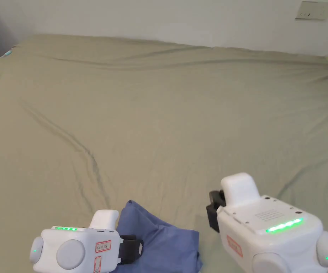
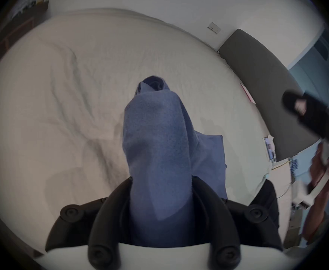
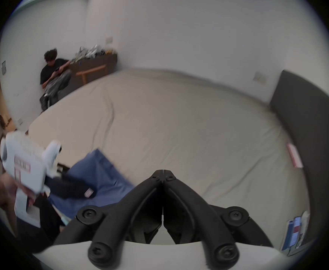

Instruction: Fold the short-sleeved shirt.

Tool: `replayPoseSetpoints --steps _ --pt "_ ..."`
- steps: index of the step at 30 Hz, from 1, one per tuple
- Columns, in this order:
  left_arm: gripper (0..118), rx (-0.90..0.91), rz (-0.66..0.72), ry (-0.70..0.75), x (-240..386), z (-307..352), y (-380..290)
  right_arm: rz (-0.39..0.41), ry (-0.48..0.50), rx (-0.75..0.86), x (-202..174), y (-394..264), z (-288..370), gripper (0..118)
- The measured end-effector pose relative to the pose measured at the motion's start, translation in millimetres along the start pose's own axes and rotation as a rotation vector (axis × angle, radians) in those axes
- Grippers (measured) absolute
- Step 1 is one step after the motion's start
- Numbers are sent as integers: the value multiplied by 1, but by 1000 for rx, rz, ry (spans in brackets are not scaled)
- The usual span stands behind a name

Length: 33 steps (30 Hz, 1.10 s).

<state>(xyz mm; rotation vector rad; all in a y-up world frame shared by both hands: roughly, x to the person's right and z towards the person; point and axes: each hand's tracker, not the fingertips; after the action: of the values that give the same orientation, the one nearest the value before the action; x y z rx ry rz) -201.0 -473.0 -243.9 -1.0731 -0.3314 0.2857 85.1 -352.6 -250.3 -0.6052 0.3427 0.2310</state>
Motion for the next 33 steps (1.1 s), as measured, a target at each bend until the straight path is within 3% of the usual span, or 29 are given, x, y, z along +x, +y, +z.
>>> replayPoseSetpoints --steps 4,14,17,23,33 --pt "30 51 -117 150 -1 17 -1 32 -68 113 -8 24 31 2" --pt "30 95 -38 458 -103 58 -3 53 -150 243 -42 42 64 2" --pt "30 111 -75 603 -142 71 4 43 -151 263 -51 42 68 2" --pt "30 111 21 716 -212 103 7 37 -160 254 -63 43 59 2" --pt "30 58 35 894 -334 136 26 59 -167 160 -83 37 23 2"
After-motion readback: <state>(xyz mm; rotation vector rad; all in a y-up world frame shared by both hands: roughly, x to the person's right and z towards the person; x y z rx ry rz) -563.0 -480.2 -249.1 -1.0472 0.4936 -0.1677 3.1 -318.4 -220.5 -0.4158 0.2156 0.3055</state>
